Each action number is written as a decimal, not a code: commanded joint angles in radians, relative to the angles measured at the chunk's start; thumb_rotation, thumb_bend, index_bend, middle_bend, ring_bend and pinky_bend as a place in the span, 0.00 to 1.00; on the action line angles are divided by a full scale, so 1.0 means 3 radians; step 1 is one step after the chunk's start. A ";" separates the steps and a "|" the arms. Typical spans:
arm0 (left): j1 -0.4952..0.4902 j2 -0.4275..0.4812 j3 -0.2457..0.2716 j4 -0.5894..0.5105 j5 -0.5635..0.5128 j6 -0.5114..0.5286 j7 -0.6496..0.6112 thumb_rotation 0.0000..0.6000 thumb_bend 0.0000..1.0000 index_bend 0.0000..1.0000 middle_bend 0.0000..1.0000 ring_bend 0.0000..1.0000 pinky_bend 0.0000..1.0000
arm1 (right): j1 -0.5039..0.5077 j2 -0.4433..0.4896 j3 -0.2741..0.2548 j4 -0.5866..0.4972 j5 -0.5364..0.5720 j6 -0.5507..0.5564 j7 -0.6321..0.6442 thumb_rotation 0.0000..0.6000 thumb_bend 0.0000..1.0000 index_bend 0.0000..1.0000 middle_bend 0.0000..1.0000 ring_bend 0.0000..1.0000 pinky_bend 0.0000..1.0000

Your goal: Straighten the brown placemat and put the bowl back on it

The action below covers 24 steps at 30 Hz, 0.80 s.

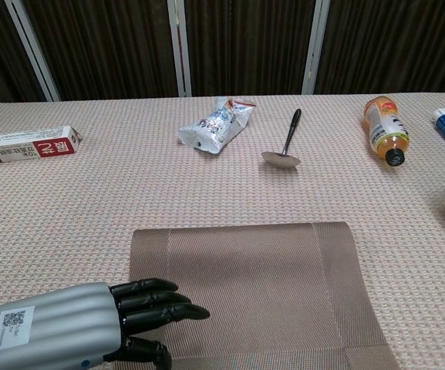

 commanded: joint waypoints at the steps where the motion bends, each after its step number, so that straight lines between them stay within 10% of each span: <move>1: -0.0011 0.0001 -0.0008 -0.0024 -0.0010 0.0005 -0.0015 1.00 0.25 0.36 0.00 0.00 0.00 | 0.0000 -0.0001 0.0002 -0.0001 -0.0001 -0.0001 -0.0004 1.00 0.00 0.00 0.00 0.00 0.00; 24: -0.0039 -0.0033 -0.0035 -0.0010 -0.0121 -0.0076 0.0042 1.00 0.27 0.36 0.00 0.00 0.00 | -0.0011 0.0009 0.0012 -0.0007 -0.0026 0.0011 0.0001 1.00 0.00 0.00 0.00 0.00 0.00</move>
